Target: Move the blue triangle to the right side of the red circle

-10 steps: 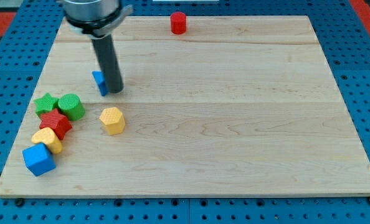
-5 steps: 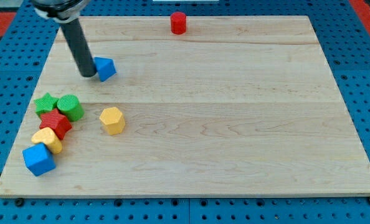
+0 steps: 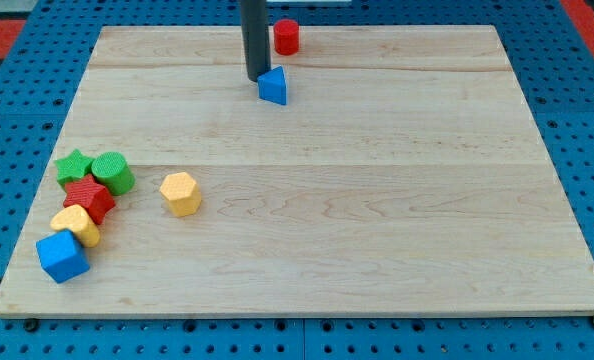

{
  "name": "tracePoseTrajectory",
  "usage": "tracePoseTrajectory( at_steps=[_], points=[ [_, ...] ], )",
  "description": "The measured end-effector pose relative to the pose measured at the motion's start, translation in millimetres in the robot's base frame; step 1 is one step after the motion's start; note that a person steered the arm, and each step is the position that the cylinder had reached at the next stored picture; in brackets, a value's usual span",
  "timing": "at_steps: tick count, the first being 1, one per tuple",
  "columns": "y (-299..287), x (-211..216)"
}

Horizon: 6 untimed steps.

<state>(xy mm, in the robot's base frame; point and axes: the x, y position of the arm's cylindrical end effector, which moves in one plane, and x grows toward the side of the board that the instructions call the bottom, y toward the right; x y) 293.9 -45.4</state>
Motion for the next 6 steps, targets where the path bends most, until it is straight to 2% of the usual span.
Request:
tracePoseTrajectory(
  at_steps=[2,4,6],
  points=[
    [-48,53],
    [18,27],
    [49,-4]
  ],
)
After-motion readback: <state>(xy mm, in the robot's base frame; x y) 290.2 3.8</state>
